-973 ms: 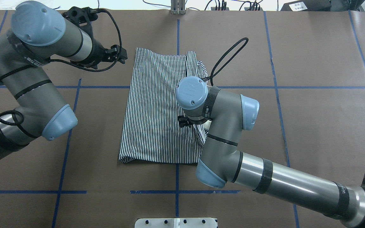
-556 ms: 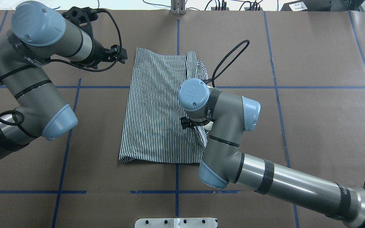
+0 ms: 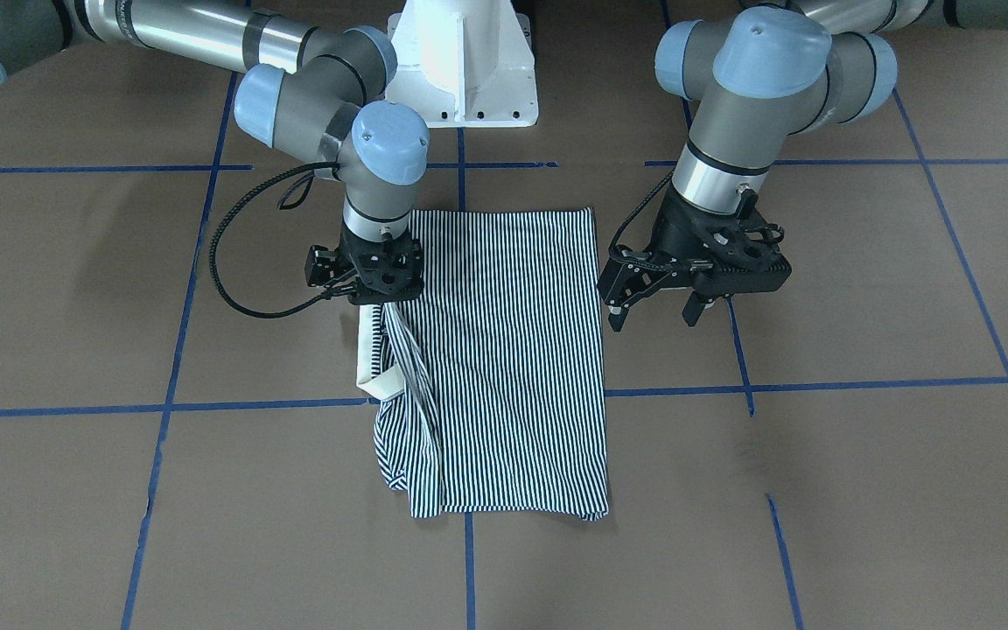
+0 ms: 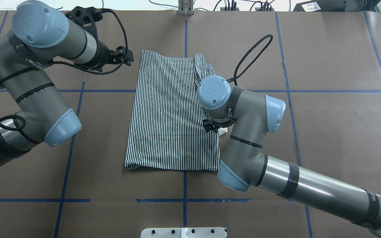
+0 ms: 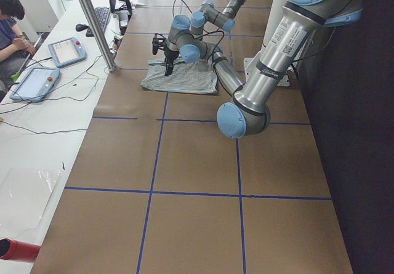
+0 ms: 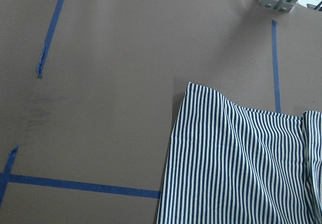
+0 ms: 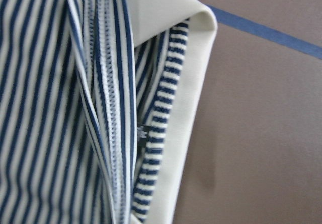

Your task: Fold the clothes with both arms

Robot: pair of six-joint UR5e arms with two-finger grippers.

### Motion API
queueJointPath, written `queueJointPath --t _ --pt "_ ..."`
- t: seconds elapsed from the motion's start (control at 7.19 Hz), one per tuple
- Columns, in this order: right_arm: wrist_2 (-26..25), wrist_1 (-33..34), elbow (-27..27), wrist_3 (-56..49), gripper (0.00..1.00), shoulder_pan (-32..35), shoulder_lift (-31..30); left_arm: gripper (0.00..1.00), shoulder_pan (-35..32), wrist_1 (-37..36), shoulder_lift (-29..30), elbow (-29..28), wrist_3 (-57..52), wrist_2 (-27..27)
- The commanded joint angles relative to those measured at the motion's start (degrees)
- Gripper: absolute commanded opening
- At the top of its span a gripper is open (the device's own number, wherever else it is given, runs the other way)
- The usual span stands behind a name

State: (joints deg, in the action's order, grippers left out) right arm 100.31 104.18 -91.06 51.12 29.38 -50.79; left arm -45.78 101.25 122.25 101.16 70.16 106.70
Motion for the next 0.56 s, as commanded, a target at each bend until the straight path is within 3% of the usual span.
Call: queueJointPath --t 0.0,0.28,0.42 --pt "-0.72 3.31 -9.63 -3.74 1.00 1.47 -10.85 1.00 0.08 -0.26 0.27 0.09 0.33 0.09" --pt "-0.20 3.22 -10.55 -3.66 1.00 2.86 -7.16 1.00 0.08 -0.35 0.36 0.35 0.15 0.09" --pt "-0.20 2.70 -6.46 -3.57 1.00 3.74 -1.91 1.00 -0.01 -0.44 0.27 0.61 0.06 0.09"
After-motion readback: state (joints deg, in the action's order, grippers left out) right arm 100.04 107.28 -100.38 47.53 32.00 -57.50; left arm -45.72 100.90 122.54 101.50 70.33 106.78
